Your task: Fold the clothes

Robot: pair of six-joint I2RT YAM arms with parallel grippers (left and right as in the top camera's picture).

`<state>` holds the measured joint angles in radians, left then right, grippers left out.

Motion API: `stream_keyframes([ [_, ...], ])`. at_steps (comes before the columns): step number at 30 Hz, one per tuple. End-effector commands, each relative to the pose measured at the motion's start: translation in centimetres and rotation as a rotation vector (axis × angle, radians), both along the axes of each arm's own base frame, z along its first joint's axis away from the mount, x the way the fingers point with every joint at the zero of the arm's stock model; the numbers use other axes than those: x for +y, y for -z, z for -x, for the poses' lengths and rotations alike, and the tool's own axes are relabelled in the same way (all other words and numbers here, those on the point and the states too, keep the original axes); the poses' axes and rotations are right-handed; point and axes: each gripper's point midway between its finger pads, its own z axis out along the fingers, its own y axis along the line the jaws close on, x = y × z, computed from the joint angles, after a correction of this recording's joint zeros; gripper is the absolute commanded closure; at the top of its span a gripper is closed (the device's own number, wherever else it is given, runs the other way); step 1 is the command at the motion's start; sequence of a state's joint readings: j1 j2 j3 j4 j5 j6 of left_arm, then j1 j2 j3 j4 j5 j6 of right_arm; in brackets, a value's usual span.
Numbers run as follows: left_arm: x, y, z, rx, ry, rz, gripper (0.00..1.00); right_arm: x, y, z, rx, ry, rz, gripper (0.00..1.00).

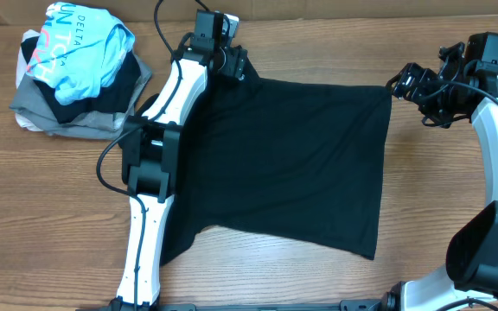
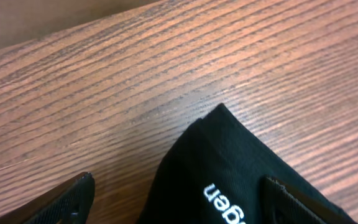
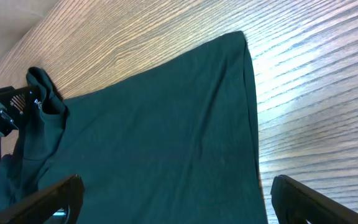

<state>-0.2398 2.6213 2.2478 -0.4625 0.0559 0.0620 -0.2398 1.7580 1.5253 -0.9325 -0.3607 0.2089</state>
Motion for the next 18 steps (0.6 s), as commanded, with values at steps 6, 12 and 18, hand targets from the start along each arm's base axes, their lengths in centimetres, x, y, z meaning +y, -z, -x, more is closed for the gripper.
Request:
stream_keyframes([
  [6,0.4,4.5,-0.1,0.054,-0.046,0.011,0.18,0.0,-1.0,-0.5,-0.034,-0.006,0.013,0.00],
  [12,1.0,3.9,-1.1,0.016,-0.136,0.040,0.80,0.0,-1.0,-0.5,-0.034,-0.006,0.013,0.00],
  [18,3.5,2.8,-2.5,-0.019,-0.310,0.118,0.90,0.0,-1.0,-0.5,-0.034,-0.006,0.014,0.00],
])
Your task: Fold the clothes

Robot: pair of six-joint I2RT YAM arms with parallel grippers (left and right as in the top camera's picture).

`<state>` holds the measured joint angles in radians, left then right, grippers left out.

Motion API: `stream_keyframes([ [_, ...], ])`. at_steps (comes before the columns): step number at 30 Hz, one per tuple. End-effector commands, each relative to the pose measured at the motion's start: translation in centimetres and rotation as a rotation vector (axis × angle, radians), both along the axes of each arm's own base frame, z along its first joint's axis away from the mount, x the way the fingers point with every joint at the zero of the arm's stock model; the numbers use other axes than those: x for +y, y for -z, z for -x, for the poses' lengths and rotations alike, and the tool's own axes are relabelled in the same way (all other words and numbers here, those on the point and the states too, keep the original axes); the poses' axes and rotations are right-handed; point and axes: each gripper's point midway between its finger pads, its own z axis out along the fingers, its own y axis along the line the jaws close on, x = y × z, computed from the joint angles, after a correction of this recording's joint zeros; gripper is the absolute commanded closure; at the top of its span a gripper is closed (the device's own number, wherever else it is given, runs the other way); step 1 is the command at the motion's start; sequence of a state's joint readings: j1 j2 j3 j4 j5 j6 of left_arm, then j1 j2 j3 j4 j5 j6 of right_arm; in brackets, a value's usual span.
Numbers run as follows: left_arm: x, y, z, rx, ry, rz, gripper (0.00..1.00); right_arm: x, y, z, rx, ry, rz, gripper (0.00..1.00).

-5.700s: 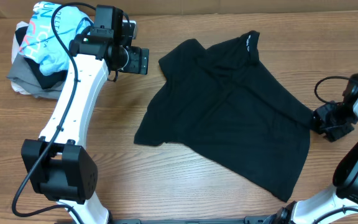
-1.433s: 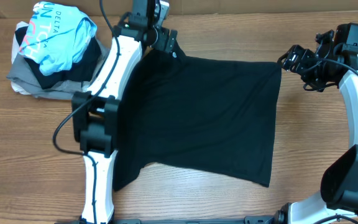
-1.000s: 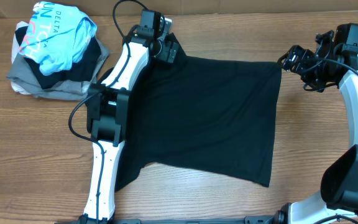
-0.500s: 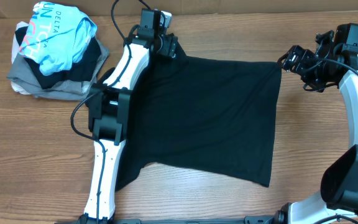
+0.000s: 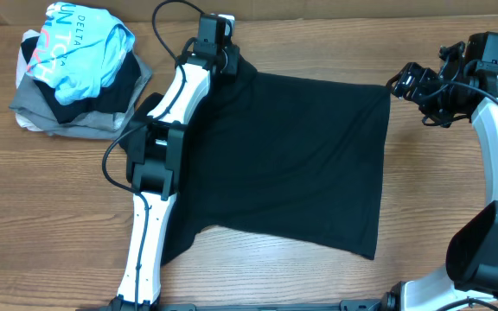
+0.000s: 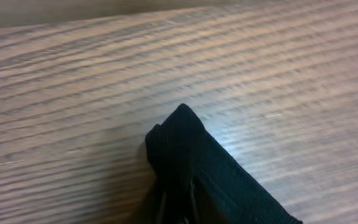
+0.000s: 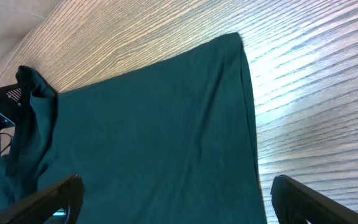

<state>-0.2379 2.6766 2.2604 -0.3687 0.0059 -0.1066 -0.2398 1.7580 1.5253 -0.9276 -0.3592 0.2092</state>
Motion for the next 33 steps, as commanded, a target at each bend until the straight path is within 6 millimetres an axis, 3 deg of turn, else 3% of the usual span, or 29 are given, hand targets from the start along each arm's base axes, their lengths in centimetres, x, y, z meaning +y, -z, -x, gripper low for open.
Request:
stream_keyframes([
  [1,3.4,0.7,-1.3,0.000,-0.167,0.045,0.91,0.0,-0.9,-0.4,-0.030,-0.007,0.011,0.00],
  [5,5.4,-2.7,-3.1,-0.061,-0.227,0.093,0.90,0.0,-1.0,-0.6,-0.038,-0.007,0.013,0.00],
  [8,7.2,-7.4,-4.9,-0.151,-0.273,0.150,0.86,-0.1,-1.2,-0.9,-0.050,-0.007,0.016,0.00],
  [12,8.1,-10.4,-5.6,-0.203,-0.285,0.166,0.86,-0.1,-1.3,-1.1,-0.062,-0.007,0.019,0.00],
  [15,7.5,-10.8,-5.4,-0.191,-0.259,0.183,0.86,-0.2,-1.5,-1.6,-0.082,-0.006,0.024,0.00],
  [20,7.5,-9.6,-4.5,-0.129,-0.261,0.173,0.91,-0.1,-1.0,-3.8,-0.138,-0.018,0.035,0.00],
  [27,10.7,-8.8,-4.1,-0.076,-0.389,0.239,0.84,0.6,0.1,-7.2,-0.218,-0.035,0.092,0.00],
  [30,10.6,-10.0,-3.6,-0.050,-0.358,0.283,0.85,1.1,0.5,-9.0,-0.264,-0.038,0.132,0.00],
  [33,10.7,-13.1,-2.8,-0.057,-0.337,0.291,0.93,1.4,1.5,-10.7,-0.293,-0.027,0.192,0.04],
])
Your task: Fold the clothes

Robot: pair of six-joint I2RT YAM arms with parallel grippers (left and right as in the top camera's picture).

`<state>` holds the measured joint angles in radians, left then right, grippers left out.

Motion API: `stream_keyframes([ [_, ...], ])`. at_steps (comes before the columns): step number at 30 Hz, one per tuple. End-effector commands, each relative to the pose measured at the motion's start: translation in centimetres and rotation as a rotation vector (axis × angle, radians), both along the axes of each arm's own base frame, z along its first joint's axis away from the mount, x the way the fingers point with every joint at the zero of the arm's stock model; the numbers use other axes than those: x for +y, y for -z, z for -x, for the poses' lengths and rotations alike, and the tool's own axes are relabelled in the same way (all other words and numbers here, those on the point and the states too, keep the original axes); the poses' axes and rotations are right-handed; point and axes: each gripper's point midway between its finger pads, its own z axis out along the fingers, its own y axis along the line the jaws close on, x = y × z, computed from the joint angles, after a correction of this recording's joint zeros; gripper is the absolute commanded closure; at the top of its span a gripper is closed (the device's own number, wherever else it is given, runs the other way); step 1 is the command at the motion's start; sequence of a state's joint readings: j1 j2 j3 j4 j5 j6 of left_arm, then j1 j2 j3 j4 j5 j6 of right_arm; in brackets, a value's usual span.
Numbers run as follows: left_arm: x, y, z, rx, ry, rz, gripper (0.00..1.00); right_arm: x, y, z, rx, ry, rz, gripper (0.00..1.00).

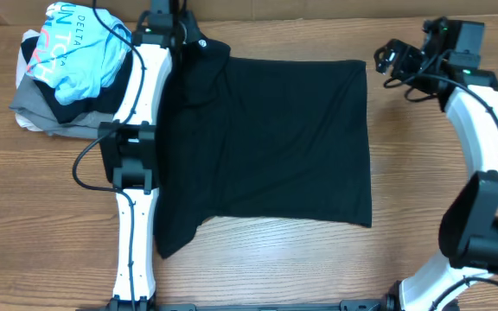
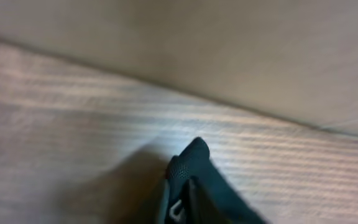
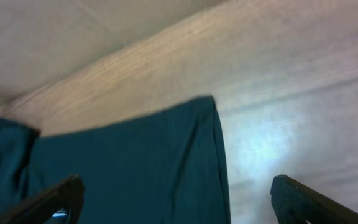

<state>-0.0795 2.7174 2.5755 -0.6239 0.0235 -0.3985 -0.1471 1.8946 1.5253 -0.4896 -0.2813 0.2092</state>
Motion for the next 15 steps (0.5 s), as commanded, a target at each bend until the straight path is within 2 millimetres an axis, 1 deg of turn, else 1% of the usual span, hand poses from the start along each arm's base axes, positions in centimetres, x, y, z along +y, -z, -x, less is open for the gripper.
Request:
stream_keyframes([
  [1,0.5,-8.0,0.2,-0.099,0.008,0.045,0.94,0.1,1.3,-1.9,-0.018,0.037,0.086,0.05],
  [2,0.5,-9.4,0.6,-0.114,0.023,0.029,0.96,0.2,1.8,-2.4,-0.025,0.043,0.107,0.08],
  [4,0.6,-11.5,1.2,-0.130,0.037,0.013,0.96,0.4,2.8,-3.4,-0.037,0.051,0.138,0.13],
  [7,0.6,-13.5,2.4,-0.123,0.037,0.013,0.95,1.2,4.4,-4.8,-0.061,0.034,0.168,0.18],
  [10,0.7,-14.0,3.2,-0.101,0.038,0.012,0.96,2.0,6.1,-5.9,-0.072,0.021,0.182,0.21],
  [15,0.4,-12.7,4.4,-0.031,0.044,0.011,0.96,2.5,9.4,-7.0,-0.059,0.017,0.197,0.21],
])
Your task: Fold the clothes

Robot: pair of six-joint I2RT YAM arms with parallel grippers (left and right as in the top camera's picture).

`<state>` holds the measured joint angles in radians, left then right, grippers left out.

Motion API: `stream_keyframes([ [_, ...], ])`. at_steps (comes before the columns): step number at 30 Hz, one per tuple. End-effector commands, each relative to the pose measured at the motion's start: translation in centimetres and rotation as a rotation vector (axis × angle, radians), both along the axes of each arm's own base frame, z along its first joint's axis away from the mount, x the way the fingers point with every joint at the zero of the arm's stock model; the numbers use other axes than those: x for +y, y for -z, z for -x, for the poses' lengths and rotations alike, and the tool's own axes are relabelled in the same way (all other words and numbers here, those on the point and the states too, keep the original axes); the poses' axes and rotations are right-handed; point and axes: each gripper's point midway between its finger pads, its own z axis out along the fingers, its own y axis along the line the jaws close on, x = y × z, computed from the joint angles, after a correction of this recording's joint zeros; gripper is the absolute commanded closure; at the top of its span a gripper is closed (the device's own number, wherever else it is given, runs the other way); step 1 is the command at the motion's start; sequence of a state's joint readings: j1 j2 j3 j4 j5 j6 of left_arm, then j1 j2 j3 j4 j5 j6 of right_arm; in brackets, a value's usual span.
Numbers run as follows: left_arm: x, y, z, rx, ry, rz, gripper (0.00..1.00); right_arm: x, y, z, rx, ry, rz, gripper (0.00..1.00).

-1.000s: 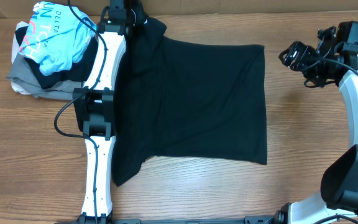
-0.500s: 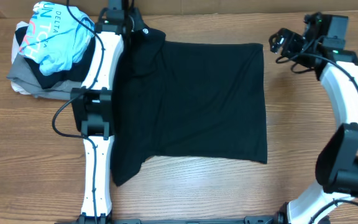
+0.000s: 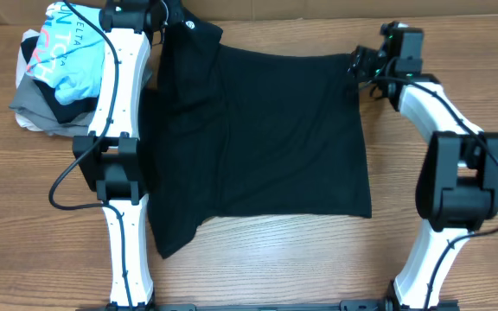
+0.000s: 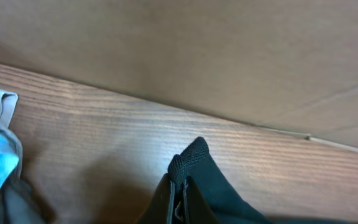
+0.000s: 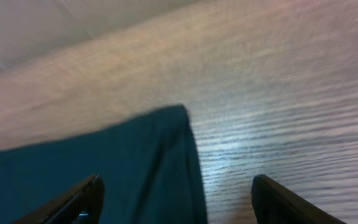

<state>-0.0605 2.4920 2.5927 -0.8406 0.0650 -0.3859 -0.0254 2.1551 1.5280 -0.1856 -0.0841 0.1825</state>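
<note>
A black T-shirt (image 3: 275, 130) lies spread on the wooden table, hem to the right, one sleeve at the lower left. My left gripper (image 3: 173, 19) is shut on the shirt's upper-left corner (image 4: 188, 155) at the table's far edge, the cloth pinched between its fingers (image 4: 166, 202). My right gripper (image 3: 359, 63) stands open over the shirt's upper-right corner (image 5: 176, 118), its fingers (image 5: 82, 196) on either side, the cloth not pinched.
A pile of clothes (image 3: 72, 69) with a light-blue printed shirt on top sits at the far left of the table (image 3: 456, 259). A brown cardboard wall (image 4: 197, 50) runs along the table's back edge.
My left gripper, still holding the corner, has shifted a little further left along the back edge. My right gripper has moved left to sit over the shirt's upper-right corner.
My left gripper stood open around the shirt's upper-left corner, then was shut on it. It then carried the corner left and toward the back edge, the shirt sliding left. My open right gripper went from beside the upper-right corner to over it.
</note>
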Motion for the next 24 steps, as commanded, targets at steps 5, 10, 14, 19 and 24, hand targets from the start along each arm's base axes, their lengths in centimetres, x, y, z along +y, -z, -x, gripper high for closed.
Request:
stream_keyframes([
  [5,-0.5,-0.5,1.1,0.031,0.025,-0.012,0.96,0.2,3.7,-1.7,0.004,-0.003,0.023,0.26],
  [10,-0.9,-0.4,1.2,0.033,0.031,-0.012,0.96,2.5,5.6,-1.9,0.011,-0.045,0.017,0.33],
  [14,-0.9,-0.4,1.2,0.033,0.031,-0.012,0.96,4.4,4.1,-2.9,-0.029,-0.076,0.017,0.49],
  [19,-0.8,-0.4,1.2,0.033,0.030,-0.012,0.96,5.9,1.8,-3.8,-0.037,-0.098,0.014,0.82],
  [24,-0.8,-0.5,1.1,0.027,0.030,-0.012,0.96,6.5,0.3,-4.4,-0.053,-0.116,-0.002,0.89],
])
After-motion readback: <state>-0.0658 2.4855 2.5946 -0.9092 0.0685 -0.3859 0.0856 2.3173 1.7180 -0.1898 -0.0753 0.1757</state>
